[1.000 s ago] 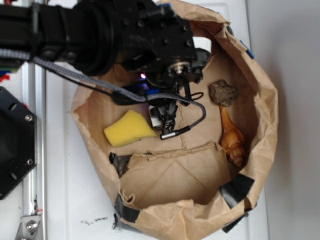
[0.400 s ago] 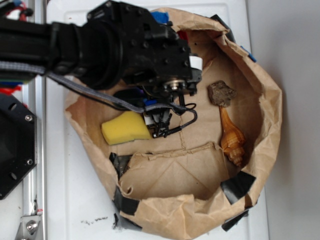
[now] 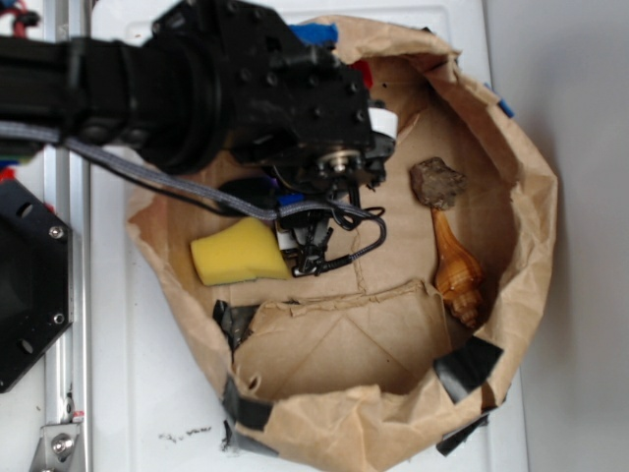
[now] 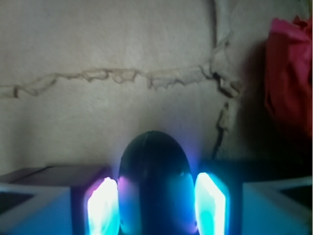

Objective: Grab the plastic pickle.

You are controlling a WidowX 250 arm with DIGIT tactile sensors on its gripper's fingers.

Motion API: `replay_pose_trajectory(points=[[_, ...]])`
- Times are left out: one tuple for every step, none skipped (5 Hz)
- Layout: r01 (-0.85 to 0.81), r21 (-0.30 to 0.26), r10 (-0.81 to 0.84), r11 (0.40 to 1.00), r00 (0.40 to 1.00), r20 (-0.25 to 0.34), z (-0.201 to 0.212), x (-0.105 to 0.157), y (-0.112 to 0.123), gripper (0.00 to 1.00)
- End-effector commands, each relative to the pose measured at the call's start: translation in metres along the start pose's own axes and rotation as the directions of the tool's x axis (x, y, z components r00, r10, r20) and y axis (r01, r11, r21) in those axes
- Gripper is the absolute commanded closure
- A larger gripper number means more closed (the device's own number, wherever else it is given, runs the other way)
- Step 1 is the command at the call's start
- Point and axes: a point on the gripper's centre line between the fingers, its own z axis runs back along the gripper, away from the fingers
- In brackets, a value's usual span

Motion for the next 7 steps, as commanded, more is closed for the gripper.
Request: replay_pose_trajectory(points=[[0.032,-0.178,0.001,0.984,0.983,0.184,0.094,0.017,-0.013,1.0],[0.084,-0.218,-0.03,0.972,0.97,0.24,0.128,0.007,-0.012,1.0],[0.176,-0.251,-0.07,0.952,0.922,0.382,0.164,-0.018,-0.024,1.0],[0.202,-0.267,-0.084,0.942,0.915,0.396,0.177,-0.022,-0.03,1.0],[0.189,-0.257,-0.082,0.948,0.923,0.377,0.172,-0.019,-0.032,1.0],[0.149,-0.213,-0.067,0.966,0.935,0.349,0.156,-0.008,-0.035,1.0],[0.118,-0.166,-0.07,0.979,0.961,0.268,0.147,0.003,-0.044,1.0]])
